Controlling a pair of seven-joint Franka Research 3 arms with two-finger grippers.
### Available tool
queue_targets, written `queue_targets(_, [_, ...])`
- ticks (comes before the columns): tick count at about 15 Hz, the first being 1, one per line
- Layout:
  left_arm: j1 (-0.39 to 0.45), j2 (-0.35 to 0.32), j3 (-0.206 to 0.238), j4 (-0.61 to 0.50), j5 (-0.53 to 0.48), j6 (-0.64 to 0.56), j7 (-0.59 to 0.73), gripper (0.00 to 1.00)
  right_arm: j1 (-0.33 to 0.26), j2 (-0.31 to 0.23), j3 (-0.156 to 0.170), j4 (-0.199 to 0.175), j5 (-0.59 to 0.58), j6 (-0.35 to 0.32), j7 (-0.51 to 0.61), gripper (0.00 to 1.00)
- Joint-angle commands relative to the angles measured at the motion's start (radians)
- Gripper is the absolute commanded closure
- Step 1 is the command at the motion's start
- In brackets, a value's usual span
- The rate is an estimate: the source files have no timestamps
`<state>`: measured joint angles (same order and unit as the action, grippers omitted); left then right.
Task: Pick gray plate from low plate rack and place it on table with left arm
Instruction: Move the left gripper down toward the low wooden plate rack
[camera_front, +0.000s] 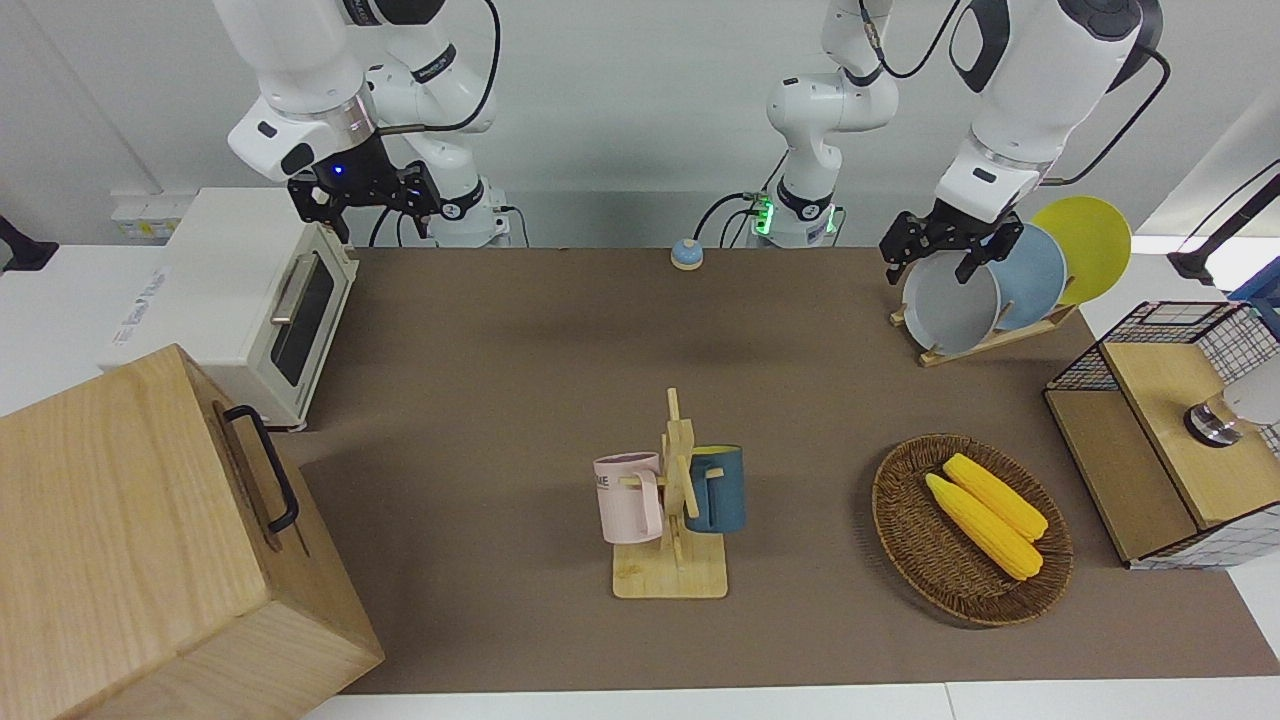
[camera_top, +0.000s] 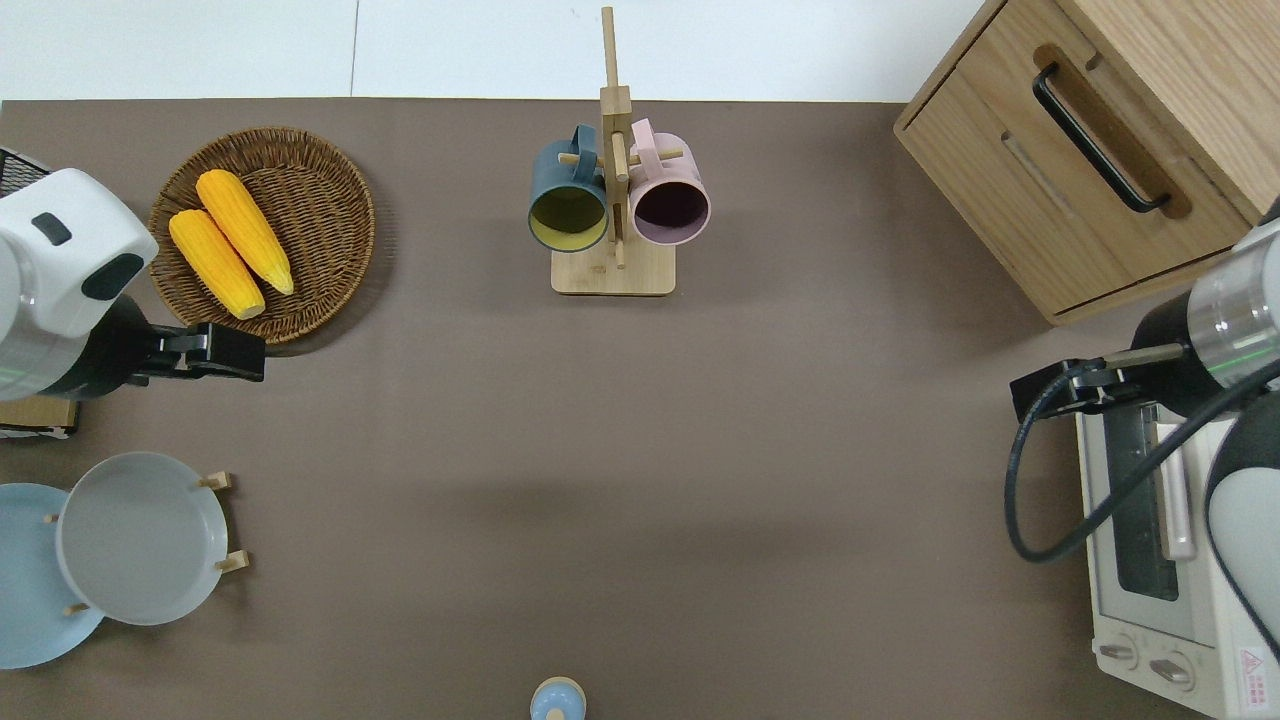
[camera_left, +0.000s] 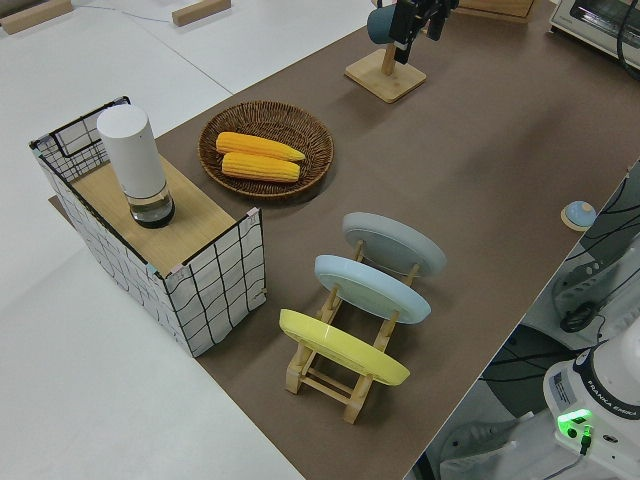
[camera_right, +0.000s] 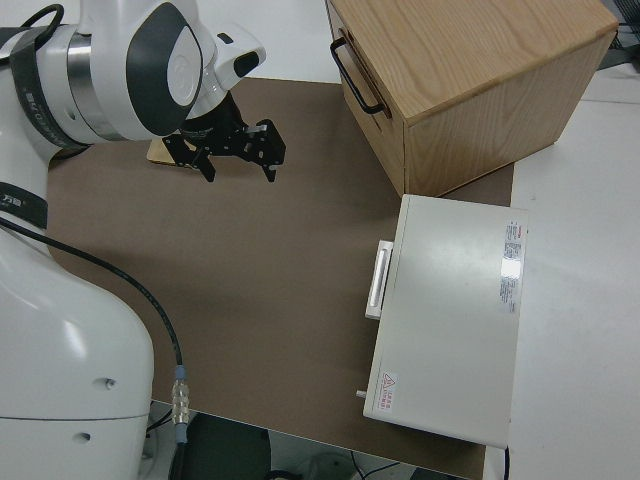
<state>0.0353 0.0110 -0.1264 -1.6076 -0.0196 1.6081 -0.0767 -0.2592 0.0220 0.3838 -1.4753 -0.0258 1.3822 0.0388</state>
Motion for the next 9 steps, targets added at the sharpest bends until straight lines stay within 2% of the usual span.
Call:
queue_targets(1, [-0.008, 0.007, -0.004, 0.011, -0.009, -0.022, -0.009, 0.01, -0.023, -0.002, 0.021, 0.007, -0.006, -0.011, 0.012, 0.017])
queue_targets(9, [-0.008, 0.006, -0.004, 0.008, -0.011, -0.048, -0.009, 0.01, -0.023, -0.002, 0.021, 0.007, -0.006, -0.011, 0.012, 0.017])
